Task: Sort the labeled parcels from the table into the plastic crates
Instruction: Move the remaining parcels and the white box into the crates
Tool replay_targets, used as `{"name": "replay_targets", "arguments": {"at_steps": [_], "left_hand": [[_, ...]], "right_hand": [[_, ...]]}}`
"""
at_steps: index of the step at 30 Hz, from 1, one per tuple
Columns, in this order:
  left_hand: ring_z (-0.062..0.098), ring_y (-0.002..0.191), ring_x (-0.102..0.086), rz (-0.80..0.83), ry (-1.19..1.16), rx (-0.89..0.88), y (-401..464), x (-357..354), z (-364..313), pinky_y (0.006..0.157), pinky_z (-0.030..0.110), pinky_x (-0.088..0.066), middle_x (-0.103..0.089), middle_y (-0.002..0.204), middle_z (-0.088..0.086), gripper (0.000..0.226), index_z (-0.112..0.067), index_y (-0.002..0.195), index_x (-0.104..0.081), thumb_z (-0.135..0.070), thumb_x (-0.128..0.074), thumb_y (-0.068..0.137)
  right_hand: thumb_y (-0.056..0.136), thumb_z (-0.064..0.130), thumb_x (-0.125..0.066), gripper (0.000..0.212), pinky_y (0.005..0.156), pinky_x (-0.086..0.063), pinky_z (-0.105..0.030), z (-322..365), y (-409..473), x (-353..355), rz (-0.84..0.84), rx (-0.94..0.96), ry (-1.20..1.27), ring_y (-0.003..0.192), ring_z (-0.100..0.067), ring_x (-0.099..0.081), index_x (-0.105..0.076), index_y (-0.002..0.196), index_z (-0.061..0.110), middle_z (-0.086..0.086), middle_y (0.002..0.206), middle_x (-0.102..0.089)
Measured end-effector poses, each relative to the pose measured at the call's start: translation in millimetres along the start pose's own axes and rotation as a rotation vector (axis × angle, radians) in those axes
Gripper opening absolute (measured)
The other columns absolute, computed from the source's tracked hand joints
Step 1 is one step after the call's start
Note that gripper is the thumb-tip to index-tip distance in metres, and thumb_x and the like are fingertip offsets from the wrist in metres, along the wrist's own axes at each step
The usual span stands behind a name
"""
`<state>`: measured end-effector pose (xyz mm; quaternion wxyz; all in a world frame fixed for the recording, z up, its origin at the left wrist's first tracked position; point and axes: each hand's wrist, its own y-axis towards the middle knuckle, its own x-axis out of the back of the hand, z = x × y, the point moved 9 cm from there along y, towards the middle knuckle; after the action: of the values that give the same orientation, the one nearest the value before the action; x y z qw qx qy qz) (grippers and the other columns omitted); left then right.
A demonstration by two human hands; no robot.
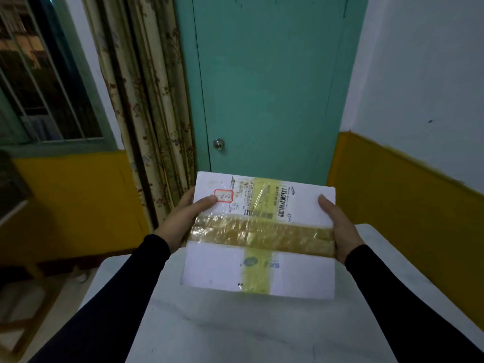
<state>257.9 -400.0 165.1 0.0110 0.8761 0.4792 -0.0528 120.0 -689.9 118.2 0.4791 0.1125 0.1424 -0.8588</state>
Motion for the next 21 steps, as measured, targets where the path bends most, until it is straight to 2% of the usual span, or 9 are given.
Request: {"name": "replay_targets", "arguments": {"at_steps": [2,5,6,8,10,11,15,19,21], "left_hand": [[0.032,0.109,-0.067,0.002,-0.035,-0.004,-1.3,3.5,3.0,0.096,0.056,-0.05,-0.068,0.123,0.007,0.057,-0.028,0.134,-0.052,-0.035,-0.076,0.082],[0.035,0.106,-0.068,-0.073,-0.137,-0.043,-0.2,14.0,3.4,0.091,0.055,-0.053,-0.068,0.122,0.011,0.06,-0.026,0.136,-0.052,-0.028,-0.076,0.081],[0.034,0.104,-0.069,-0.102,-0.163,-0.064,-0.2,17.9,1.8,0.086,0.051,-0.056,-0.069,0.12,0.01,0.055,-0.025,0.134,-0.053,-0.026,-0.074,0.083],[0.031,0.102,-0.07,-0.169,-0.234,-0.096,-0.3,26.4,0.4,0.078,0.045,-0.058,-0.07,0.118,0.009,0.047,-0.023,0.131,-0.056,-0.025,-0.071,0.086],[0.037,0.106,-0.067,-0.224,-0.347,-0.114,2.0,34.5,1.8,0.082,0.055,-0.056,-0.068,0.122,0.012,0.051,-0.023,0.132,-0.055,-0.028,-0.073,0.085],[0.038,0.108,-0.066,-0.26,-0.391,-0.125,1.3,35.3,2.0,0.085,0.06,-0.053,-0.068,0.122,0.012,0.053,-0.025,0.133,-0.053,-0.029,-0.073,0.084],[0.032,0.113,-0.065,-0.306,-0.455,-0.223,-1.0,19.9,-4.3,0.092,0.058,-0.051,-0.066,0.127,0.004,0.06,-0.031,0.139,-0.044,-0.023,-0.071,0.087],[0.032,0.116,-0.063,-0.236,-0.49,-0.256,-1.5,-11.9,-10.3,0.097,0.063,-0.045,-0.064,0.129,0.002,0.071,-0.038,0.142,-0.036,-0.024,-0.072,0.083],[0.029,0.117,-0.063,-0.2,-0.46,-0.253,-2.0,-23.1,-11.9,0.099,0.06,-0.046,-0.064,0.13,0.0,0.075,-0.04,0.143,-0.034,-0.026,-0.074,0.08]], "right_hand": [[0.053,0.064,-0.085,0.091,0.095,-0.051,-0.06,8.3,-2.4,-9.0,0.043,0.026,-0.024,0.106,-0.035,-0.069,-0.061,0.128,0.019,-0.012,0.116,-0.072],[0.087,0.058,-0.062,0.049,0.087,-0.056,-0.046,18.0,-5.5,-20.7,0.044,0.045,-0.075,0.095,-0.024,-0.073,-0.066,0.118,0.02,-0.005,0.105,-0.076],[0.093,0.057,-0.055,0.044,0.087,-0.055,-0.043,20.0,-5.1,-22.5,0.039,0.055,-0.094,0.095,-0.02,-0.073,-0.067,0.115,0.022,-0.001,0.104,-0.076],[0.085,0.072,-0.054,0.062,0.102,-0.047,-0.048,22.4,-3.6,-18.5,-0.016,0.083,-0.161,0.115,-0.019,-0.065,-0.065,0.125,0.027,0.003,0.121,-0.07],[0.072,0.086,-0.055,0.084,0.114,-0.035,-0.053,21.4,5.5,-9.7,-0.035,0.145,-0.178,0.132,-0.02,-0.051,-0.055,0.138,0.033,0.007,0.14,-0.058],[0.074,0.083,-0.054,0.085,0.115,-0.033,-0.053,24.0,4.7,-8.2,-0.043,0.17,-0.162,0.133,-0.021,-0.049,-0.05,0.142,0.032,0.006,0.143,-0.054],[0.094,0.059,-0.045,0.067,0.113,-0.035,-0.046,15.0,4.1,-29.3,-0.015,0.133,-0.105,0.131,-0.027,-0.047,-0.029,0.152,0.029,-0.002,0.143,-0.046],[0.083,0.064,-0.056,0.073,0.105,-0.045,-0.049,14.7,7.2,-63.4,0.064,0.111,-0.001,0.124,-0.029,-0.058,-0.045,0.144,0.026,-0.006,0.134,-0.061],[0.075,0.069,-0.066,0.085,0.086,-0.056,-0.044,21.2,8.9,-75.1,0.076,0.121,0.057,0.122,-0.031,-0.059,-0.047,0.144,0.024,-0.009,0.135,-0.062]]}}
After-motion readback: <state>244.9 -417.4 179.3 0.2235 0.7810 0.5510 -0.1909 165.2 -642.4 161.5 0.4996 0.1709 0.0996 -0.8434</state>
